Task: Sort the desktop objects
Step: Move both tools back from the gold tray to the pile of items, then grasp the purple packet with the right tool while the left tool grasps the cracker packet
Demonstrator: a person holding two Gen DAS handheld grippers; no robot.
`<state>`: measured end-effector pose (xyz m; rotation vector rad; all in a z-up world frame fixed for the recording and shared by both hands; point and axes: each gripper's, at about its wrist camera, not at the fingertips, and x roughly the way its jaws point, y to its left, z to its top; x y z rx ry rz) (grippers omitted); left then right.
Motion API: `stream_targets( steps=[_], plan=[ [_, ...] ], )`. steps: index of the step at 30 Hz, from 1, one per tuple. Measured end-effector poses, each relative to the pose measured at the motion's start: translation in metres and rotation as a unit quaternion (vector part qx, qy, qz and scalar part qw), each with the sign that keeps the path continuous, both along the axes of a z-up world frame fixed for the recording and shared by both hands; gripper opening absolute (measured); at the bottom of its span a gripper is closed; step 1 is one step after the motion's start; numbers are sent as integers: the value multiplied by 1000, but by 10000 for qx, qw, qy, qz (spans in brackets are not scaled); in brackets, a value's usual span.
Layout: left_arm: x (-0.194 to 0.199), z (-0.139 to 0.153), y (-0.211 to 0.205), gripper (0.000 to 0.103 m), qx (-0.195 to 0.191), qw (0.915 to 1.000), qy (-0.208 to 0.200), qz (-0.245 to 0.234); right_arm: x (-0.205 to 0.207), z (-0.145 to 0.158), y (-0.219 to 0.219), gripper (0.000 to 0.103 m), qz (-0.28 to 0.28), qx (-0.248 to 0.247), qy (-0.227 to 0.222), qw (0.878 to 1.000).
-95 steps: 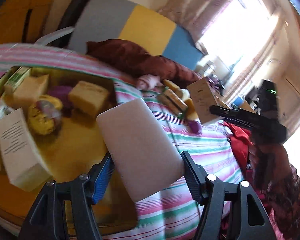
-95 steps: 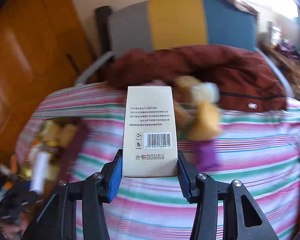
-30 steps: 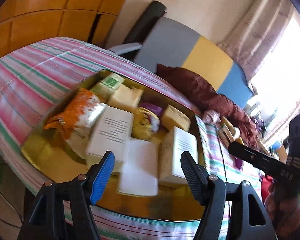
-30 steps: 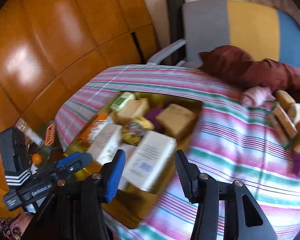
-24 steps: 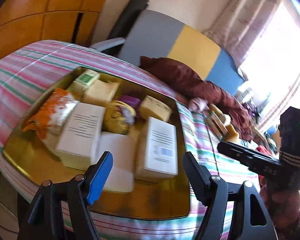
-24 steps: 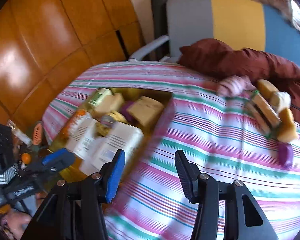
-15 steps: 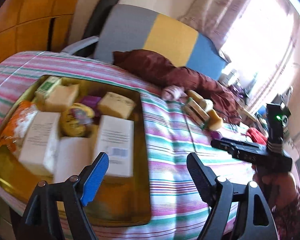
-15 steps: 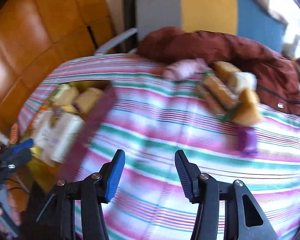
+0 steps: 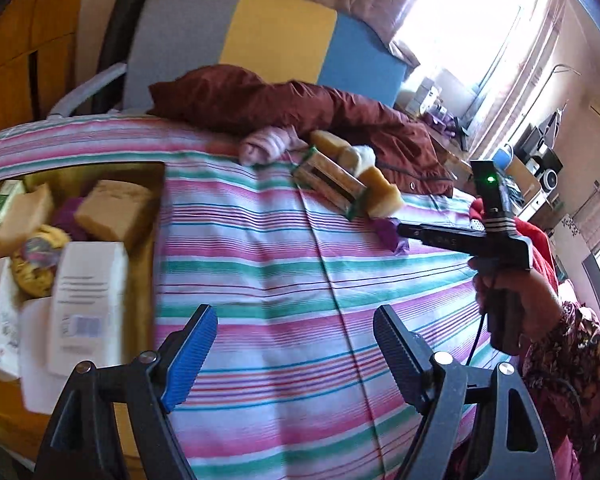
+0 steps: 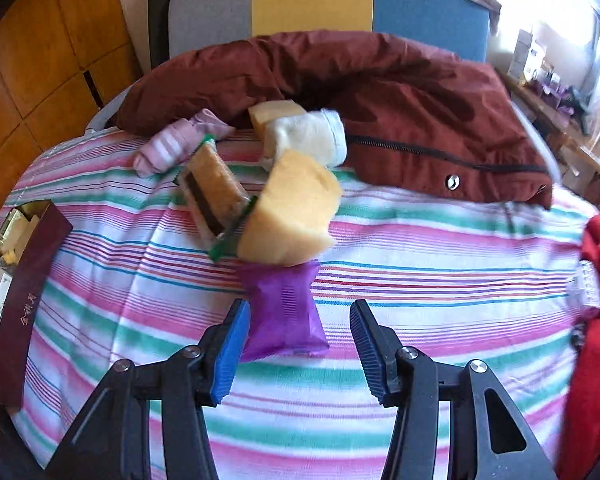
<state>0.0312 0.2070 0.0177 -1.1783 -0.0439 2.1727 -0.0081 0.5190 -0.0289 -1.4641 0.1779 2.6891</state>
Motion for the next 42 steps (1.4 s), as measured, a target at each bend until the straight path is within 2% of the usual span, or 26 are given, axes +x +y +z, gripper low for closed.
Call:
stream_targets(
  steps=[5, 10, 15, 18, 22, 26, 31, 34, 39, 41, 42],
  plan=[
    [-19, -13, 36, 82, 18, 9996, -273, -48, -13, -21, 1, 50, 95, -466, -286, 9985],
    [-40, -28, 79, 82, -161, 9988, -408, -220, -13, -25, -7, 46, 162, -339, -385, 9985],
    [-69, -43, 117, 82, -342, 9974, -582, -254, -11, -25, 6, 45, -109, -533, -674, 9962],
    [-91, -50, 136, 82, -295, 9953, -901, -174, -10, -25, 17, 45, -263, -458, -792, 9955],
    [-124, -49, 163, 82, -256, 9943, -1038, 37, -10, -26, 28, 45, -395, -524, -852, 9942],
    [-157, -50, 185, 83, 27, 9913, -1291, 245, -11, -27, 31, 46, -395, -618, -885, 9934],
    [-184, -74, 201, 85, 21, 9799, -1909, 573, -12, -27, 37, 46, -417, -740, -893, 9924],
    [-190, -72, 207, 90, 147, 9805, -1827, 705, -12, -27, 39, 46, -439, -796, -900, 9918],
    [-190, -74, 219, 93, -40, 9837, -1675, 648, -11, -27, 41, 46, -474, -881, -913, 9908],
    [-186, -75, 215, 89, 29, 9851, -1567, 705, -8, -25, 45, 46, -486, -924, -915, 9903],
    [-185, -75, 214, 79, -18, 9862, -1482, 730, -8, -25, 46, 46, -487, -929, -918, 9902]
  ],
)
